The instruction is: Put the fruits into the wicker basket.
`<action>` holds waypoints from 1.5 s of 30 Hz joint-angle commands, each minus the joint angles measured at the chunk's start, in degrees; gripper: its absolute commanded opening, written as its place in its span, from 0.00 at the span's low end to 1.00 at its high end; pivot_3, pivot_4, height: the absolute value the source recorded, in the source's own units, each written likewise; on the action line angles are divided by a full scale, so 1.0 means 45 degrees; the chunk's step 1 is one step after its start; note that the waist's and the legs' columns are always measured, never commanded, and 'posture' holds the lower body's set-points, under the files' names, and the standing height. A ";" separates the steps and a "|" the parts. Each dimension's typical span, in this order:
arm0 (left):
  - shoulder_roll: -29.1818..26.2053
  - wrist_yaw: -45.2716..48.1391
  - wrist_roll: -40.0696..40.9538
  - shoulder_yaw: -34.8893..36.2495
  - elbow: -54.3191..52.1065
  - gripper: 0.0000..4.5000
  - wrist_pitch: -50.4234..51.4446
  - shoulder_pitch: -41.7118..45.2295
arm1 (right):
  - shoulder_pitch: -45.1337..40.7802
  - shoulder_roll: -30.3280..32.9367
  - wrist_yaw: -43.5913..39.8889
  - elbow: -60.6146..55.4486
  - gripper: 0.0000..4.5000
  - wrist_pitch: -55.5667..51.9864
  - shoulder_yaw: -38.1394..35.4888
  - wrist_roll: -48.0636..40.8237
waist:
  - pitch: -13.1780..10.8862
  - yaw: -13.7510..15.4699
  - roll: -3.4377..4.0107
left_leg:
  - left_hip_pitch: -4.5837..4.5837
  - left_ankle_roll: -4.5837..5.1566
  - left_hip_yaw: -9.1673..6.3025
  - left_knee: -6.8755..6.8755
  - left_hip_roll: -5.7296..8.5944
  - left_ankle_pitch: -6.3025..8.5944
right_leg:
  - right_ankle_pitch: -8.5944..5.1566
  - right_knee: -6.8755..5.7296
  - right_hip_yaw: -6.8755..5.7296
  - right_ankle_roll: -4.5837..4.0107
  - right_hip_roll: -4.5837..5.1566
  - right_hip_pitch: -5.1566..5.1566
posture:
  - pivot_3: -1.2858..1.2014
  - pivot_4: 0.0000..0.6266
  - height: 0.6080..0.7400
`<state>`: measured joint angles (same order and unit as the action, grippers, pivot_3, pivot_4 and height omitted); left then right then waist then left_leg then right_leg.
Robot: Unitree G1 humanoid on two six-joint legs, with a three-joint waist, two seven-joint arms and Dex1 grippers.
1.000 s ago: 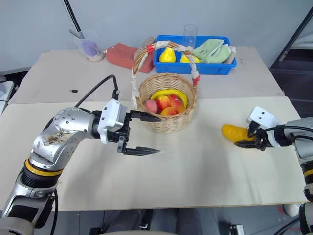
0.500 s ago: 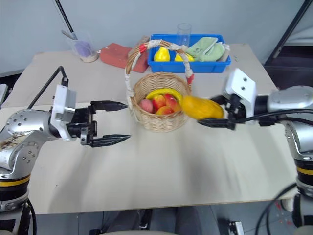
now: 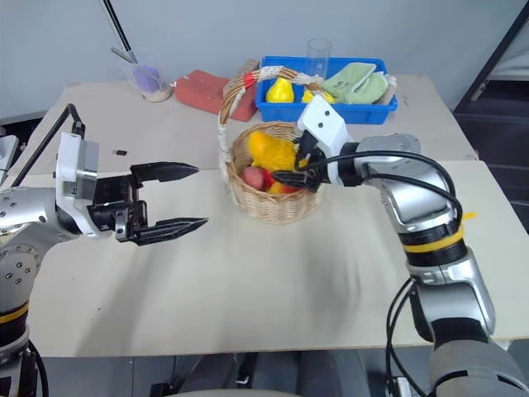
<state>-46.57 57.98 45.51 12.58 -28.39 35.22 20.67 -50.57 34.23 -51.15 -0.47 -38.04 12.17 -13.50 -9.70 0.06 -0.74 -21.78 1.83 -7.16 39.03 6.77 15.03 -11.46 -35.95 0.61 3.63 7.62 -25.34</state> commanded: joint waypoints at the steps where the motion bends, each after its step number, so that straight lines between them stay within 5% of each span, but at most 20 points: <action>1: -0.0134 -0.0313 0.0376 0.0417 -0.0354 1.00 0.0043 0.0017 | -0.0259 0.0037 0.0000 -0.0406 1.00 0.0328 -0.0447 -0.0022 | 0.0000 -0.0012 0.0000 | -0.0002 0.0000 0.0000 0.0000 -0.0001 0.0000 | 0.0001 0.0001 0.0000 -0.0001 -0.0001 -0.0003 | 0.52 0.24 1.00; 10: -0.0055 -0.0688 0.0274 -0.0031 -0.0189 1.00 -0.0026 0.0270 | 0.1393 0.2126 -0.1640 -0.3801 1.00 -0.1365 -0.1770 -0.2143 | 0.0000 0.0009 0.0000 | -0.0007 0.0006 0.0001 -0.0005 -0.0020 0.0004 | 0.0004 0.0019 -0.0005 -0.0008 -0.0018 0.0002 | 0.52 0.24 1.00; 15: -0.0003 -0.0816 0.0340 -0.0192 -0.0210 1.00 0.0015 0.0386 | 0.2341 0.2820 -0.0395 -0.3596 1.00 -0.1089 -0.3108 -0.1818 | 0.0000 -0.0010 -0.0001 | 0.0005 0.0025 0.0015 -0.0004 -0.0023 0.0016 | 0.0007 0.0015 0.0002 -0.0011 -0.0020 0.0009 | 0.52 0.24 1.00; 21: 0.0023 -0.0755 0.0524 -0.0253 -0.0304 1.00 -0.0027 0.0329 | 0.1816 0.1852 0.1811 -0.1581 1.00 0.0145 -0.3593 -0.0770 | 0.0000 -0.0052 -0.0002 | 0.0033 0.0024 0.0059 -0.0014 -0.0096 0.0015 | 0.0042 0.0014 0.0019 -0.0066 -0.0084 0.0012 | 0.52 0.24 1.00; 34: 0.0113 -0.1048 0.0643 -0.0187 -0.0503 1.00 0.0012 0.0233 | -0.0334 -0.1013 0.2298 0.4027 1.00 0.2316 -0.3117 -0.0176 | 0.0000 -0.0194 -0.0001 | 0.0046 -0.0017 0.0092 -0.0026 -0.0149 -0.0009 | 0.0066 0.0021 0.0046 -0.0104 -0.0140 0.0001 | 0.52 0.24 1.00; 45: 0.0033 -0.1283 0.0590 -0.0007 -0.0563 1.00 -0.0062 -0.0011 | -0.0289 -0.1415 0.2091 0.4015 0.12 0.2584 -0.3490 -0.0641 | 0.0000 -0.0198 0.0000 | 0.0039 -0.0038 0.0094 -0.0030 -0.0151 -0.0021 | 0.0067 0.0021 0.0047 -0.0102 -0.0145 -0.0009 | 0.52 0.24 1.00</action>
<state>-45.78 52.40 47.38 10.90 -29.39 35.36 20.36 -50.68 28.07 -41.80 20.03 -28.06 -1.56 -14.83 -9.69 -0.83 -0.74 -21.60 1.69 -6.73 38.90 6.08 14.96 -11.16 -35.86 0.83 3.17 6.97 -25.38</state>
